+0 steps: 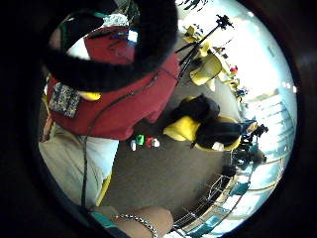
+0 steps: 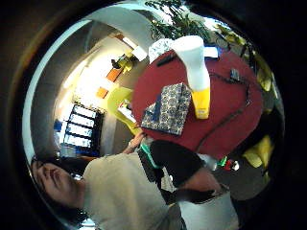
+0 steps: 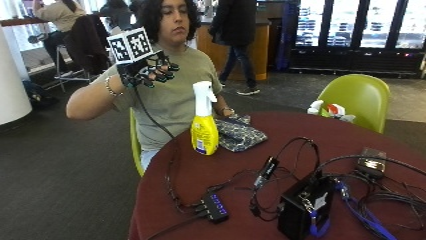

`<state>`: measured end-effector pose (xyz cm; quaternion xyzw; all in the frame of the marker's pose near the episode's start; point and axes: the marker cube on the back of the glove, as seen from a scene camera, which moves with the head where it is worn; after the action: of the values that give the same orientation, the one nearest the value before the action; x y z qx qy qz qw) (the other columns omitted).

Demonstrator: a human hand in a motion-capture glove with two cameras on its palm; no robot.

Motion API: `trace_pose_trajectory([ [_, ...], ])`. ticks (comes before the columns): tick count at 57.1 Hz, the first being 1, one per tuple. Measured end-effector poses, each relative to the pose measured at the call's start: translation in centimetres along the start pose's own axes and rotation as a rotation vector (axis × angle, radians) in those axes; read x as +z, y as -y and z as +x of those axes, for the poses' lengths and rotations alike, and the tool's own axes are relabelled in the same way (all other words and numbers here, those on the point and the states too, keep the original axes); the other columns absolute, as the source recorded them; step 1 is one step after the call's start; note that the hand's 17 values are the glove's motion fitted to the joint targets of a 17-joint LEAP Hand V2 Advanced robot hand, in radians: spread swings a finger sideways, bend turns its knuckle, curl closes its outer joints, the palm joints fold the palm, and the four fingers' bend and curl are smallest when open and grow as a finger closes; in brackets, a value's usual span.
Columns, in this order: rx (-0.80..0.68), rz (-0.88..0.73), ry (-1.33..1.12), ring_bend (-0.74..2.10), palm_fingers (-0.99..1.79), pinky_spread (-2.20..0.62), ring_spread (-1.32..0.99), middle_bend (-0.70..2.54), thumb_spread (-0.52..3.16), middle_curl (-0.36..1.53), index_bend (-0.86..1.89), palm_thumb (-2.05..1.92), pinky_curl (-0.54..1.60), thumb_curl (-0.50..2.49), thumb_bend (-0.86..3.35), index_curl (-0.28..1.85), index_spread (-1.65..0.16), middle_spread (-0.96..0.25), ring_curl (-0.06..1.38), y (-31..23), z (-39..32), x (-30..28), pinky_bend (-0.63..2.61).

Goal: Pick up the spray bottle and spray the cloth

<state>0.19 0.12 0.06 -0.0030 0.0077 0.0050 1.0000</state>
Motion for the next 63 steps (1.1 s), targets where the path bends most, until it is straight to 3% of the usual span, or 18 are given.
trace_pose_trajectory([
  [9,0.042,-0.032,-0.078,0.32,0.31,0.17,-0.06,0.25,0.77,0.14,0.13,0.28,0.20,0.13,0.10,0.09,-0.36,-0.01,0.15,-0.7,0.5,0.1,0.46],
  [26,0.076,-0.039,-0.074,0.35,0.24,0.21,-0.08,0.23,0.96,0.23,0.13,0.33,0.27,0.22,-0.01,0.15,-0.42,-0.01,0.21,-0.2,1.2,0.6,0.49],
  [44,0.137,0.083,0.432,0.43,0.24,0.21,-0.05,0.27,1.01,0.29,0.11,0.41,0.31,0.29,-0.01,0.15,-0.39,0.01,0.26,0.5,-1.9,4.7,0.48],
  [58,0.222,0.223,0.632,0.48,0.33,0.20,-0.03,0.23,1.03,0.30,0.11,0.56,0.34,0.34,0.01,0.16,-0.37,0.03,0.29,1.7,-2.7,8.4,0.55],
  [63,0.318,0.353,0.637,0.51,0.46,0.16,-0.04,0.20,1.04,0.30,0.10,0.64,0.35,0.36,0.01,0.15,-0.37,0.02,0.29,2.9,-2.4,9.7,0.61],
])
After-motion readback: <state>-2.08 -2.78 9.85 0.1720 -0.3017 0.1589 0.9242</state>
